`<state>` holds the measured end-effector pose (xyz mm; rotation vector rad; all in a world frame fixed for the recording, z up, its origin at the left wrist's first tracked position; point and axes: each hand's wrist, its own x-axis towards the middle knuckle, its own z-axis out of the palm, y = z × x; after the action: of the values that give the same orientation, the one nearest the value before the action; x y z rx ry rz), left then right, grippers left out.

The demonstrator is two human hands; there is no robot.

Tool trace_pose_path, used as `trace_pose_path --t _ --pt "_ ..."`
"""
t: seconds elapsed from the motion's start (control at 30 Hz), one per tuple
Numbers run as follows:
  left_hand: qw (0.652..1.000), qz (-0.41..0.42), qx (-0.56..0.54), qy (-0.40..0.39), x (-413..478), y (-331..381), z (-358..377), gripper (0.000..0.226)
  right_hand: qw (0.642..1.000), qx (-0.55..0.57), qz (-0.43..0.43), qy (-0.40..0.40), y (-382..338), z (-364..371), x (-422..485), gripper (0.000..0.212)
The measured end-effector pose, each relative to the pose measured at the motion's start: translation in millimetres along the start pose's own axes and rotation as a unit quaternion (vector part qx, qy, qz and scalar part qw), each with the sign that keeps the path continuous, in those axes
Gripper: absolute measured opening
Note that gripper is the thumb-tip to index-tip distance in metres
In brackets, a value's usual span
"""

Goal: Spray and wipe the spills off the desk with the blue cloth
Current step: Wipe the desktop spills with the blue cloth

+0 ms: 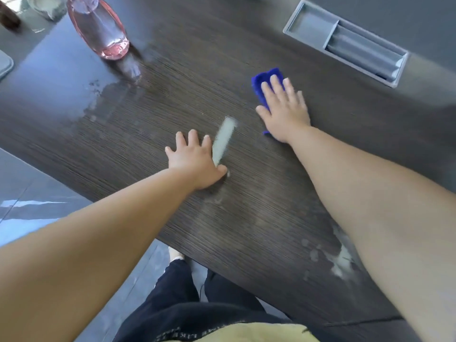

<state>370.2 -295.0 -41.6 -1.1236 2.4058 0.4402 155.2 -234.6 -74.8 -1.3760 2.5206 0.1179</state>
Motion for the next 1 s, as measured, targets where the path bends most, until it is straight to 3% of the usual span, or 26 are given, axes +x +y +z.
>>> trace_pose_path --t 0.1,0.17,0.27,0.37,0.43,0.53,0.6,0.63,0.7,0.77,0.83,0.97,1.0 --pt "0.999 -0.025 -0.021 -0.005 1.4 5.5 0.7 0.075 0.989 0.025 0.148 0.018 12.4 7.9 -21.9 0.063" --pt "0.998 -0.044 -0.045 0.003 1.0 11.1 2.7 0.069 0.986 0.021 0.165 0.024 -2.9 20.1 -52.1 0.065" --pt "0.991 -0.072 -0.107 0.042 1.4 17.5 5.3 0.060 1.000 0.005 0.006 0.021 -32.2 31.8 -87.4 0.066" --pt "0.985 -0.069 -0.138 0.076 0.1 12.8 6.8 0.055 0.988 -0.034 -0.148 0.011 -10.9 24.2 -79.8 0.061" --pt "0.986 -0.050 -0.135 0.088 -5.1 6.4 10.0 0.056 0.996 -0.027 -0.087 0.018 16.0 21.8 -70.9 0.060" --pt "0.985 -0.029 -0.127 0.112 -17.3 0.8 19.1 0.058 0.989 0.027 0.133 0.052 24.9 28.3 -75.4 0.062" --pt "0.981 -0.034 -0.140 0.130 -25.8 0.1 24.8 0.058 0.985 0.022 0.167 0.045 -4.3 32.8 -85.2 0.066" --pt "0.978 -0.039 -0.152 0.136 -29.7 -0.5 27.1 0.057 0.990 0.019 0.132 0.039 -22.0 34.7 -92.1 0.068" --pt "0.973 -0.045 -0.175 0.146 -36.7 -3.5 30.0 0.055 1.000 0.006 -0.020 0.019 -49.8 39.3 -107.1 0.069" --pt "0.970 -0.049 -0.183 0.155 -42.4 -10.5 30.4 0.053 0.984 -0.033 -0.176 -0.001 -50.4 37.7 -114.8 0.066" --pt "0.971 -0.055 -0.175 0.154 -47.2 -21.2 29.7 0.051 0.974 -0.053 -0.218 0.001 -32.4 34.9 -107.3 0.062" --pt "0.973 -0.072 -0.162 0.150 -57.8 -51.8 31.2 0.050 0.999 -0.006 0.028 0.027 -41.7 36.0 -97.3 0.060" --pt "0.971 -0.081 -0.168 0.152 -61.0 -61.5 33.7 0.050 0.998 0.000 0.049 0.041 -60.8 38.0 -101.7 0.062"
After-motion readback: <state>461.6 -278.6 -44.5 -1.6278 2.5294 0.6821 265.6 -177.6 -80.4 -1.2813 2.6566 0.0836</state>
